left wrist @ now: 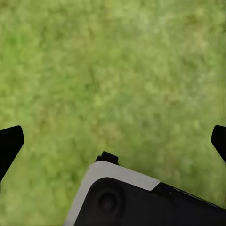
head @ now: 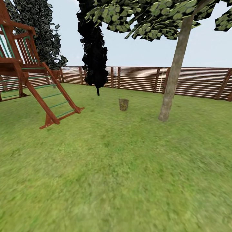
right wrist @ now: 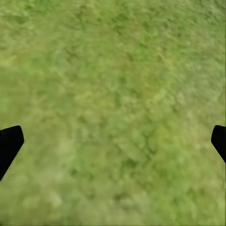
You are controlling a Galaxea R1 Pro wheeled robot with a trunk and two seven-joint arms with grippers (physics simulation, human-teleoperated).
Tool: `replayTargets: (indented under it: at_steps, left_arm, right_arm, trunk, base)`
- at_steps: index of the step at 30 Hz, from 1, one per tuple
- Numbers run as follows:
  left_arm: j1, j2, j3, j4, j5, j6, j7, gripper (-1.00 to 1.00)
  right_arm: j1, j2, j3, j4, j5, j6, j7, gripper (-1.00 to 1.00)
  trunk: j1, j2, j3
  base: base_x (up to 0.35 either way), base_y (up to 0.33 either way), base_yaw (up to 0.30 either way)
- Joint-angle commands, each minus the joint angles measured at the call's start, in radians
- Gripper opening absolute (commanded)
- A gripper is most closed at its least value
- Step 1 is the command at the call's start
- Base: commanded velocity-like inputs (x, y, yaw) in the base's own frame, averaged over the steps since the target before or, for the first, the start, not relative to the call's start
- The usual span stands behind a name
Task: Take the three Easter eggs out of the wicker basket on the lawn in the garden, then place them on the lawn next to a single tree (choose any tree) so that all three eggs are next to the same tree and none are left in the basket.
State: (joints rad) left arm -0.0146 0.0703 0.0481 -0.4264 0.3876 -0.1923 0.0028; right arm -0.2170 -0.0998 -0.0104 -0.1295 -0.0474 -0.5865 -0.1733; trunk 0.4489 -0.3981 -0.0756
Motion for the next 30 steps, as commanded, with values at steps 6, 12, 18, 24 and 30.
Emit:
replayTargets:
  at_steps: [6,12,18,24,30]
  left_arm:
    - [-0.001,0.0,-0.002,0.0,0.008,-0.003,0.0,1.0]
    - [-0.001,0.0,-0.002,0.0,0.008,-0.003,0.0,1.0]
    - [-0.001,0.0,-0.002,0.001,0.008,-0.003,0.0,1.0]
    - [-0.001,0.0,-0.002,0.001,0.008,-0.002,0.0,1.0]
    - [-0.001,0.0,-0.002,0.001,0.008,-0.001,0.0,1.0]
  right_arm:
    - [-0.001,0.0,0.0,0.001,-0.005,-0.004,0.001,1.0]
    - [-0.001,0.0,0.0,0.001,-0.005,-0.004,0.001,1.0]
    - [-0.001,0.0,-0.002,-0.001,-0.008,-0.004,0.001,1.0]
    - [-0.001,-0.001,-0.003,-0.002,-0.009,-0.004,-0.002,1.0]
    - [-0.001,0.0,-0.001,-0.001,-0.005,-0.004,-0.003,1.0]
  trunk:
    - [0.001,-0.002,-0.002]
    - [0.001,-0.002,-0.002]
    - [0.001,-0.002,-0.002]
    - [0.001,-0.002,-0.002]
    - [0.001,-0.002,-0.002]
  base:
    - [0.322,0.185,0.0]
    - [0.32,0.192,0.0]
    - [0.32,0.187,0.0]
    - [0.321,0.103,0.0]
    - [0.326,0.01,0.0]
